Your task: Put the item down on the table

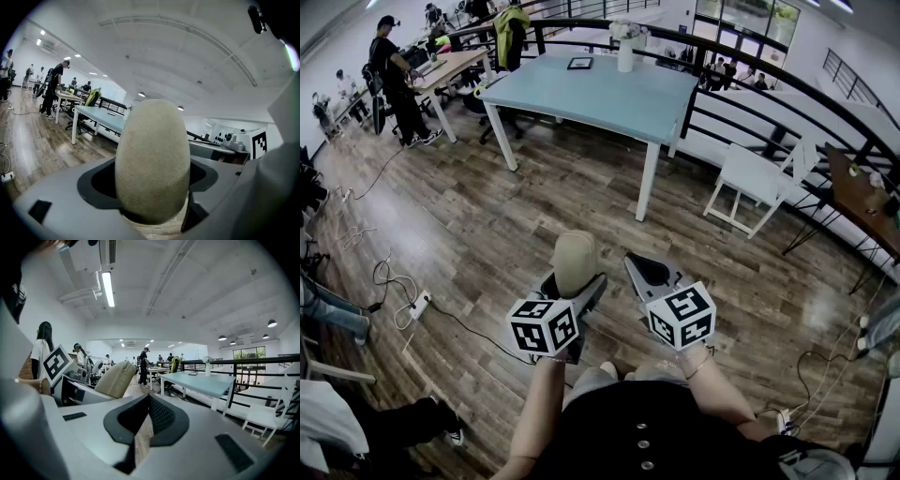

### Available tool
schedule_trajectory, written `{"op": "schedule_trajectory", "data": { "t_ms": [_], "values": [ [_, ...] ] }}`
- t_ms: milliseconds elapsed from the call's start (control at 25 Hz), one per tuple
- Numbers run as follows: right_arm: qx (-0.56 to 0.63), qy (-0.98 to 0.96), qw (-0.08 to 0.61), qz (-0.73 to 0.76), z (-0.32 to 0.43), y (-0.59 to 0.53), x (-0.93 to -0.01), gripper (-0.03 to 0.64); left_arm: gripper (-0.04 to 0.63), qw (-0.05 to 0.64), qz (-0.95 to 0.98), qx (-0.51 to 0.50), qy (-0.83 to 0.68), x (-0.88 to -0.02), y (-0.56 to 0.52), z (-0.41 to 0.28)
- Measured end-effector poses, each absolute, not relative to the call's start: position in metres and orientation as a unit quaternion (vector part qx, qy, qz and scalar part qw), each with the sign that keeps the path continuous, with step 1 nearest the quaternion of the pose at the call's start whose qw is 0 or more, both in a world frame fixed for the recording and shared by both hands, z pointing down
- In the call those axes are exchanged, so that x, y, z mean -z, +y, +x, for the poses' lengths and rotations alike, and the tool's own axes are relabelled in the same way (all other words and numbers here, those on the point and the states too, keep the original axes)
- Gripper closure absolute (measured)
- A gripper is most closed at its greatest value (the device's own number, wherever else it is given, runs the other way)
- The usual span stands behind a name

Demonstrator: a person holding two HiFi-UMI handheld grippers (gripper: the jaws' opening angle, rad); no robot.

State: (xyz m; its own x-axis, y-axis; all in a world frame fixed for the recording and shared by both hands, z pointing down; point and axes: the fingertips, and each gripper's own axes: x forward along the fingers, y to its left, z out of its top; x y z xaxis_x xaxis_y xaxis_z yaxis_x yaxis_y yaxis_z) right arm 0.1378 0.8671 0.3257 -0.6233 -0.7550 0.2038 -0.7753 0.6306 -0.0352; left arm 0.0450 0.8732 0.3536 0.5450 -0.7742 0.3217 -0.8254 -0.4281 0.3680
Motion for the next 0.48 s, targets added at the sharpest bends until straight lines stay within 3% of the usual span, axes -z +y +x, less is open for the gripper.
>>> {"op": "schedule_trajectory", "data": {
  "t_ms": [480],
  "values": [
    [-0.050,-0.900,0.098,0.422,0.132,0.847,-0.333,0.617,0.181,0.242,0.849,-0.058,-0.466,-0.359,0.851,0.049]
  ]
}}
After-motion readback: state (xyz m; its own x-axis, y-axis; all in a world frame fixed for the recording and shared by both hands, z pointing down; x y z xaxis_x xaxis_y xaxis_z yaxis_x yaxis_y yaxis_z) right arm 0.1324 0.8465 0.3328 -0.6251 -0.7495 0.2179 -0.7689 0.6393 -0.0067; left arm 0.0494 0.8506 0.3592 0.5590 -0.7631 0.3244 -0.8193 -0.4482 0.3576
